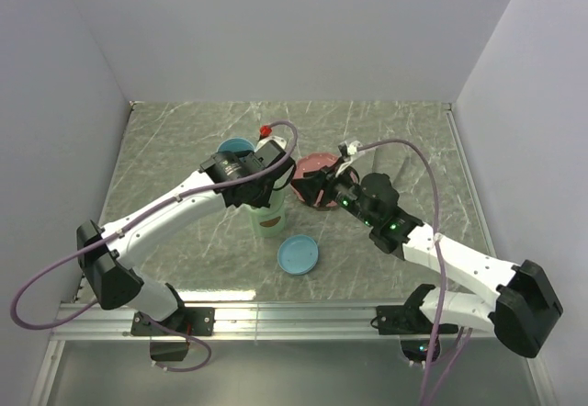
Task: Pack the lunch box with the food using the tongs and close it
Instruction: Put the lid back on the lunch box
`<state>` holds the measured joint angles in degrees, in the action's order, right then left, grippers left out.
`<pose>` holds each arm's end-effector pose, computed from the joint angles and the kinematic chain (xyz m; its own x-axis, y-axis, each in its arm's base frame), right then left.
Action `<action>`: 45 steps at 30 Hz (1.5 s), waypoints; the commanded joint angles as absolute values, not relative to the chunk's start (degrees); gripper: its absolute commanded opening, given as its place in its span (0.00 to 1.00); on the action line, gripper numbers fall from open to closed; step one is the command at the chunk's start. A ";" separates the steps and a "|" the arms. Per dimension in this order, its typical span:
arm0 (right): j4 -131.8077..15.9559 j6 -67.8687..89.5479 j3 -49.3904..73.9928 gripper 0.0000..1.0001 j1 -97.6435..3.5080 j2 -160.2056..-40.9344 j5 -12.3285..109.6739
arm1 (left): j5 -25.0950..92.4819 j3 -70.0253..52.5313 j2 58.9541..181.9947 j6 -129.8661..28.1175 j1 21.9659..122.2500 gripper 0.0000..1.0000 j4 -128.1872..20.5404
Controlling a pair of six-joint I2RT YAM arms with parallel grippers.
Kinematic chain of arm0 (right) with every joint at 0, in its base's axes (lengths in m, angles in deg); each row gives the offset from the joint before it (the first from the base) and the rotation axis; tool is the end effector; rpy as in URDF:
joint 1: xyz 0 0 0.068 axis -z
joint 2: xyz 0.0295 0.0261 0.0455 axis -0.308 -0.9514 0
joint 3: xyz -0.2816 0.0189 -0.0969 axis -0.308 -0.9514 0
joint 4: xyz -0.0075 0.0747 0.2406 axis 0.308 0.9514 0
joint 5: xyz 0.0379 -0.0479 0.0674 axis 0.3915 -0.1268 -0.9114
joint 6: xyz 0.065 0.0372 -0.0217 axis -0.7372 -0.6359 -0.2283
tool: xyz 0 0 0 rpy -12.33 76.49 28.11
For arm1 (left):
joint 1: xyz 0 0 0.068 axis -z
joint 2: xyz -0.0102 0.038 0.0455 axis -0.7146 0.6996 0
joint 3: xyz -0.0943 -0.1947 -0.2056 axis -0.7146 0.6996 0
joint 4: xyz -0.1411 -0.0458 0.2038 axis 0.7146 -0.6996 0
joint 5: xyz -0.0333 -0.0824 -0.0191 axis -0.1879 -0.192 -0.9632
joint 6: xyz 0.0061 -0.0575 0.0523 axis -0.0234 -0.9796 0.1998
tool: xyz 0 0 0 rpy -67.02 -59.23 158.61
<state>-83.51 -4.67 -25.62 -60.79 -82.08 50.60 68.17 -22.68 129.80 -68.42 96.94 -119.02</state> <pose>0.1898 0.1851 0.3271 -0.2834 0.2526 -0.9251 -0.6940 0.6117 0.3796 0.2042 -0.2082 0.3504 -0.7579 0.2483 -0.6032 0.2298 0.9671 0.1093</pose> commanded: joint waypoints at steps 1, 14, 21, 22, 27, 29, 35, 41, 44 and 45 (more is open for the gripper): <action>-87.08 -2.74 -22.29 0.55 -61.88 -85.04 50.69 | 67.53 -25.26 130.58 -67.07 97.02 0.00 -119.91; -86.12 -2.12 -17.81 0.53 -63.73 -95.69 54.20 | 67.80 -26.58 133.22 -64.61 95.80 0.00 -117.54; -84.45 -1.51 -15.44 0.53 -64.08 -99.73 55.52 | 68.23 -26.75 134.10 -63.90 95.18 0.01 -116.84; -84.36 -1.51 -15.17 0.53 -64.17 -100.60 55.70 | 68.32 -26.67 134.10 -63.90 95.09 0.00 -116.75; -83.04 -1.15 -14.20 0.52 -64.35 -102.28 57.53 | 70.16 -26.49 133.66 -64.08 95.18 0.01 -115.35; -82.61 -0.98 -14.03 0.52 -64.35 -102.81 57.81 | 70.69 -26.66 133.40 -64.08 95.09 0.01 -115.17; -81.73 -1.07 -13.24 0.52 -64.35 -105.35 59.04 | 72.45 -27.63 133.83 -64.08 95.18 0.11 -114.73; -80.50 -1.15 -11.74 0.52 -64.35 -107.99 59.65 | 74.30 -27.98 134.19 -64.70 95.18 0.31 -114.73; -79.53 -1.24 -10.78 0.52 -64.35 -108.96 60.09 | 74.74 -27.81 133.58 -64.52 95.18 0.35 -114.11; -79.27 -1.16 -10.34 0.52 -64.35 -109.05 60.09 | 74.82 -27.72 133.31 -64.52 95.18 0.36 -113.68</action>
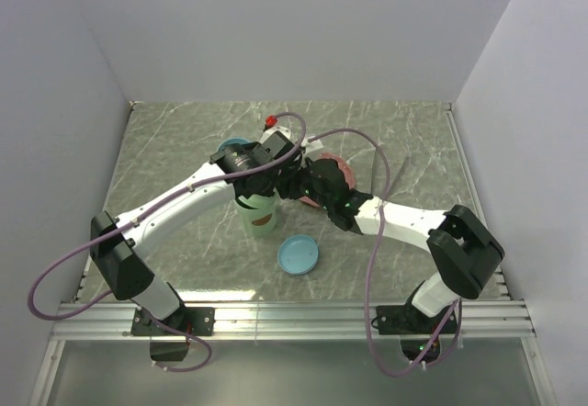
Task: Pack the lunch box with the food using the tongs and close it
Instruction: Put the lid back on the lunch box
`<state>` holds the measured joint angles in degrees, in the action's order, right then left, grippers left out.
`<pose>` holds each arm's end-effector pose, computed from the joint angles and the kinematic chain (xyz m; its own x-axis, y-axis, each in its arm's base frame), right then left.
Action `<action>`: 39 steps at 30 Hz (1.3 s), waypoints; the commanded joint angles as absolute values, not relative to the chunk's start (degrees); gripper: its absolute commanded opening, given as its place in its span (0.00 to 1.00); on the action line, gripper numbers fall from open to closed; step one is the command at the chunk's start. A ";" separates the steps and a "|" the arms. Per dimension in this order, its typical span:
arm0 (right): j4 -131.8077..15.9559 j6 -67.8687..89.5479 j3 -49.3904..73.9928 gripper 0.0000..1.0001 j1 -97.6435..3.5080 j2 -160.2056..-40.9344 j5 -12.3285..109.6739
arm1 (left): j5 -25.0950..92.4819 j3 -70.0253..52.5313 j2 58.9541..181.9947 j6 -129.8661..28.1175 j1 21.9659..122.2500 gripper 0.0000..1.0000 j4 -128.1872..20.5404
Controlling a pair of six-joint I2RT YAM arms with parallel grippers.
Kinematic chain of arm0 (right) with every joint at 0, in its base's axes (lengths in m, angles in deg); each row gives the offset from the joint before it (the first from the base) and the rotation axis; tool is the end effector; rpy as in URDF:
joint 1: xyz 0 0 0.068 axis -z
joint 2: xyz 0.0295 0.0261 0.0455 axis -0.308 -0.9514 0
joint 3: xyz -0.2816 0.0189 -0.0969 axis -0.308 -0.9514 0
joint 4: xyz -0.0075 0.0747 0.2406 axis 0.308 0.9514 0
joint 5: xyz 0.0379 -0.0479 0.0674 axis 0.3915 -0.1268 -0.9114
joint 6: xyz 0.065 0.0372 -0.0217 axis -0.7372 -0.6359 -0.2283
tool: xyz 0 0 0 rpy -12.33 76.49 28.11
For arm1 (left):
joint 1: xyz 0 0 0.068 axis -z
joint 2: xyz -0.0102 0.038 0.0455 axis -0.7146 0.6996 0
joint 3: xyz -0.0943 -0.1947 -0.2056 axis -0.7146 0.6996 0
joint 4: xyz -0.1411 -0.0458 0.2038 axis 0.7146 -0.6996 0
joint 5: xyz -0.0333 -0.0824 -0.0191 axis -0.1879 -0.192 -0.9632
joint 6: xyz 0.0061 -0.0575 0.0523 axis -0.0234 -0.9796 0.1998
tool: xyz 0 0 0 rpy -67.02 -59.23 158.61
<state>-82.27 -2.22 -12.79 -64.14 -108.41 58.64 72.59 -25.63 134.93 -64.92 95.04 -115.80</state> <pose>0.2594 0.2666 0.2695 -0.4003 0.0733 -0.9135 -0.5932 0.7390 0.3193 0.2335 -0.2206 0.3460 -0.7237 0.2732 -0.6337 0.1977 0.9619 0.1888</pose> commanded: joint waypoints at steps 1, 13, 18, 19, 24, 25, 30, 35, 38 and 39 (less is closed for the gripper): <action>-79.09 -1.15 -10.25 0.52 -64.43 -109.05 60.27 | 74.83 -27.46 132.96 -64.52 95.18 0.37 -113.24; -79.35 -1.33 -11.47 0.52 -64.35 -105.36 61.23 | 75.97 -22.37 126.38 -64.96 95.00 0.37 -108.58; -80.67 -1.15 -12.45 0.52 -64.35 -103.08 60.54 | 75.88 -19.64 121.36 -64.52 95.00 0.40 -103.30; -80.67 -0.98 -12.44 0.52 -64.43 -102.90 60.18 | 75.88 -19.03 120.84 -64.61 95.00 0.40 -103.04; -81.81 -1.59 -12.53 0.52 -64.35 -101.93 57.99 | 78.16 -16.65 118.90 -66.71 95.00 0.40 -102.43; -81.90 -1.85 -12.62 0.52 -64.35 -101.76 58.24 | 78.51 -14.91 118.03 -67.67 95.00 0.40 -101.90; -81.81 -1.77 -14.81 0.52 -64.35 -98.34 59.13 | 78.87 -6.04 112.41 -69.26 94.92 0.42 -94.53; -82.52 -1.51 -16.92 0.53 -64.35 -94.82 57.99 | 79.66 3.91 100.63 -70.49 94.83 0.44 -83.36; -82.25 -1.51 -16.67 0.53 -64.35 -94.28 57.28 | 78.26 8.04 95.35 -70.41 94.56 0.46 -79.23; -82.34 -1.68 -16.58 0.53 -64.43 -94.46 57.11 | 78.17 8.92 94.65 -70.58 94.48 0.46 -79.04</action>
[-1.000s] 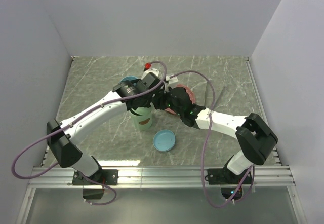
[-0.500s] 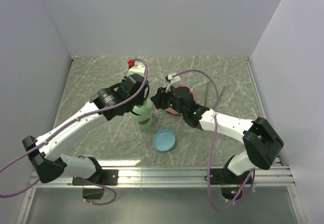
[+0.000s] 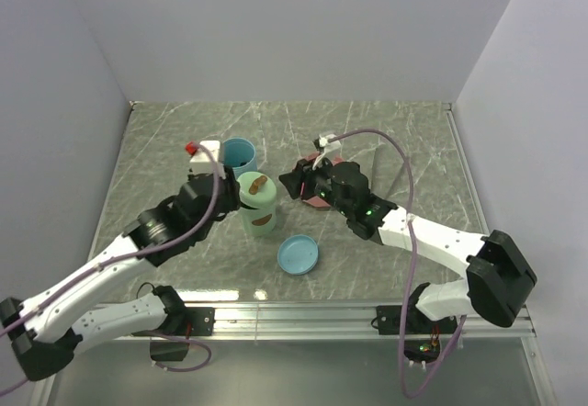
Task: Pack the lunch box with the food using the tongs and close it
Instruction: Put the lid back on the lunch box
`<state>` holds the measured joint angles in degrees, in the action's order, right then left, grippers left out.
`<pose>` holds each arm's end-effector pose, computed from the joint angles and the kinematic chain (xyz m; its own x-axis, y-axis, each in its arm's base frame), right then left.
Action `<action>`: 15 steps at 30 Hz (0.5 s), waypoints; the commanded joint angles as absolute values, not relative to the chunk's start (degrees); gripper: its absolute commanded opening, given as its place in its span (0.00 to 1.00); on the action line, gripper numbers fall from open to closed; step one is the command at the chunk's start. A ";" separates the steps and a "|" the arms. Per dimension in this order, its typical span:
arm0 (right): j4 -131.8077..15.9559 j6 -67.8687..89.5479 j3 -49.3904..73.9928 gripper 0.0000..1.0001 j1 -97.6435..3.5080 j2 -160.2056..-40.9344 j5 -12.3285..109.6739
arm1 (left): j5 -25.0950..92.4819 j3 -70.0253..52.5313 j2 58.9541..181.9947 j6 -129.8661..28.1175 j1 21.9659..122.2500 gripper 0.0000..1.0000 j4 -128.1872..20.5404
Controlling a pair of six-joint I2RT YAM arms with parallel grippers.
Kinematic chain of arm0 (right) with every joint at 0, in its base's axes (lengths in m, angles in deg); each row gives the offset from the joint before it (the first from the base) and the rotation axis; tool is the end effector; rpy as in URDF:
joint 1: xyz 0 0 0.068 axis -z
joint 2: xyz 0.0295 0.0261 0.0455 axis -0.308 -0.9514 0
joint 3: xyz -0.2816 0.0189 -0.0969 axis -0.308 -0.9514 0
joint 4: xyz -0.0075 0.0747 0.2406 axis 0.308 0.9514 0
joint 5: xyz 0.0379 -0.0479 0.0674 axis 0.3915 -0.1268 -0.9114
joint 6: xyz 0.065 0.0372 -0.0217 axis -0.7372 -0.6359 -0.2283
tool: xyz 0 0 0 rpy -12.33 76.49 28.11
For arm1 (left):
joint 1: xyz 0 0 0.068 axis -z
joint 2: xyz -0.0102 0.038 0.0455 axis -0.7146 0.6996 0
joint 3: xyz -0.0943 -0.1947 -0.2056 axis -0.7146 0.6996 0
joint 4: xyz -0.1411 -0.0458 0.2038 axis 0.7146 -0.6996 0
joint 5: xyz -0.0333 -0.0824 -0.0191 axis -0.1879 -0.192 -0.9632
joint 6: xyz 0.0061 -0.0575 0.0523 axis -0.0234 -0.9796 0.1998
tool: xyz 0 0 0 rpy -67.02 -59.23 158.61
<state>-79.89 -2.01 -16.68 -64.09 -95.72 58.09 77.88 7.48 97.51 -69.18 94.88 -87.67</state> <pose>0.2260 0.2322 0.3116 -0.3285 0.1435 -0.9335 -0.6255 0.7075 0.3289 0.1513 -0.1159 0.3574 -0.4054 -0.1476 -0.9022 0.0858 0.9764 -0.1982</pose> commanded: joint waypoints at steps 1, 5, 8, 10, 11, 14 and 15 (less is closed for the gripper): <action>-82.25 -1.86 -16.40 0.53 -64.35 -94.72 56.93 | 78.77 9.19 94.12 -70.84 94.30 0.46 -79.22; -83.21 -2.73 -15.08 0.53 -64.52 -96.56 52.90 | 78.96 11.30 94.11 -71.20 93.42 0.47 -78.70; -83.66 -3.61 -14.21 0.53 -65.05 -97.80 50.17 | 77.55 13.84 92.45 -70.94 92.46 0.47 -75.27; -83.57 -4.14 -13.68 0.53 -65.40 -98.24 49.02 | 77.29 16.04 90.52 -70.50 91.49 0.48 -72.37; -83.57 -4.23 -13.33 0.53 -65.75 -98.24 48.50 | 77.29 16.66 89.99 -70.41 91.14 0.48 -71.58; -82.96 -5.20 -12.01 0.53 -66.37 -98.50 46.65 | 75.53 18.42 88.66 -70.06 89.64 0.48 -69.55; -83.04 -5.46 -11.74 0.53 -67.06 -98.76 46.38 | 75.27 19.03 88.49 -69.97 89.29 0.49 -69.20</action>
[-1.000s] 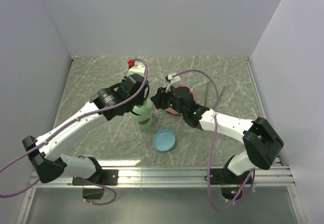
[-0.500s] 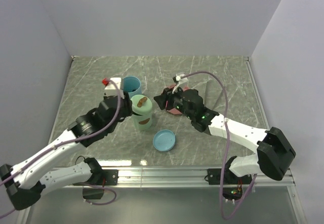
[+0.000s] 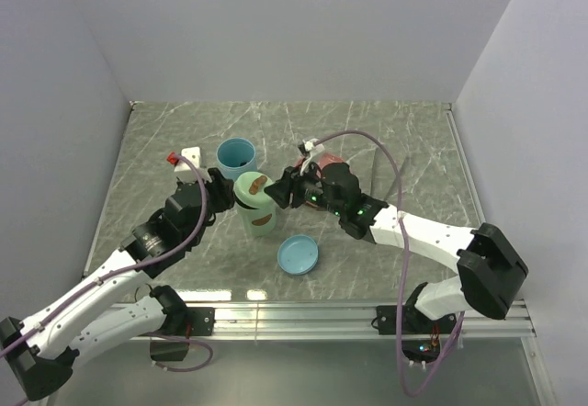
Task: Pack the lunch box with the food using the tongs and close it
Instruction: Put the lid back on the lunch box
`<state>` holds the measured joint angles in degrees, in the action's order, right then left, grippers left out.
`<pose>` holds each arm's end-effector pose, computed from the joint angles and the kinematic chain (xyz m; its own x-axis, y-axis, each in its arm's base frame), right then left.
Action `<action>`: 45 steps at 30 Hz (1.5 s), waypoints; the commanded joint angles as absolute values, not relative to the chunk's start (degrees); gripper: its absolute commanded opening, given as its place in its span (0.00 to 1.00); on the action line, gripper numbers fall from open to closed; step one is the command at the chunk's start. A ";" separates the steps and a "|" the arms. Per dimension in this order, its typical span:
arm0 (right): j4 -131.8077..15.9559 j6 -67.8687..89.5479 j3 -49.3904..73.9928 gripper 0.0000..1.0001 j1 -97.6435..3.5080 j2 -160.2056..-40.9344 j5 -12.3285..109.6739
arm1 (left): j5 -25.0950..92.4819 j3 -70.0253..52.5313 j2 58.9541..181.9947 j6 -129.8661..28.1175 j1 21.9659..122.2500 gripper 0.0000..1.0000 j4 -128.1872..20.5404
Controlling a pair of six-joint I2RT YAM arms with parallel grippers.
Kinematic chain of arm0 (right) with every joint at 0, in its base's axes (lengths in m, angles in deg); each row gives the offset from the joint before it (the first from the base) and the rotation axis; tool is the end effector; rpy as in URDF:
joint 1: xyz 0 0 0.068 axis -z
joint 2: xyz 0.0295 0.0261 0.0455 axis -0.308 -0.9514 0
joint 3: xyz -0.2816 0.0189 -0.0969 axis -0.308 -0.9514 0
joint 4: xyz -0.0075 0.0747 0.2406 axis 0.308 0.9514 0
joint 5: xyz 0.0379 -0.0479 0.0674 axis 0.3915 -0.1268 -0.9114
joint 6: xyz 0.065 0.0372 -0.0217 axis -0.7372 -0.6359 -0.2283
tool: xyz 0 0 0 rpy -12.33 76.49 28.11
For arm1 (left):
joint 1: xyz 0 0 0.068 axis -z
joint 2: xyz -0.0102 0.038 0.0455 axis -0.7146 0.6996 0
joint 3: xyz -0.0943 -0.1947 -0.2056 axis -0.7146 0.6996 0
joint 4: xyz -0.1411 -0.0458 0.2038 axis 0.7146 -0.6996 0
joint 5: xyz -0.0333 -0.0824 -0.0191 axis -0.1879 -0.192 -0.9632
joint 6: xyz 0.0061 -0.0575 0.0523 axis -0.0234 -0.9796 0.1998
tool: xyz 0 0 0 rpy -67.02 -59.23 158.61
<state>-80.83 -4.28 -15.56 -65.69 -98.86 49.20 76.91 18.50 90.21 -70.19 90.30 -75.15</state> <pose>0.2200 0.2545 0.3043 -0.4057 0.1046 -0.9080 -0.7170 0.5796 0.3872 0.1489 -0.0936 0.3356 -0.3018 -0.2934 -0.9071 0.0435 0.9462 -0.3206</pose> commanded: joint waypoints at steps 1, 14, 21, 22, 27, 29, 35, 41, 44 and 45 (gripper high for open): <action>-83.04 -5.64 -11.57 0.53 -67.51 -98.85 46.64 | 74.83 19.21 88.66 -69.79 88.77 0.49 -68.76; -81.02 -3.36 -5.15 0.52 -70.50 -106.32 55.52 | 66.66 24.48 90.69 -68.83 81.65 0.49 -62.17; -80.85 -1.07 -3.39 0.52 -70.85 -109.22 59.83 | 64.63 25.01 89.98 -68.39 80.33 0.49 -61.47; -80.93 -0.98 -3.39 0.51 -70.85 -109.40 59.66 | 64.46 25.10 89.89 -68.30 80.24 0.49 -61.20; -81.46 -0.45 -3.39 0.48 -70.94 -110.19 59.21 | 63.84 25.10 90.24 -68.30 80.15 0.49 -61.20; -81.72 -0.36 -3.48 0.42 -70.94 -110.19 59.21 | 63.66 25.10 90.68 -68.39 80.06 0.49 -61.20; -81.81 0.25 -3.04 0.32 -71.03 -110.72 57.89 | 62.87 26.15 92.79 -69.26 79.71 0.49 -60.76; -81.81 0.87 -3.04 0.20 -71.29 -110.98 57.81 | 62.26 27.65 92.62 -69.70 79.53 0.49 -59.79; -81.99 0.95 -2.95 0.12 -71.38 -111.07 57.55 | 62.26 27.74 92.44 -69.79 79.45 0.49 -59.88; -82.08 0.95 -2.95 0.10 -71.38 -111.07 57.37 | 62.17 27.74 92.53 -69.79 79.45 0.49 -59.88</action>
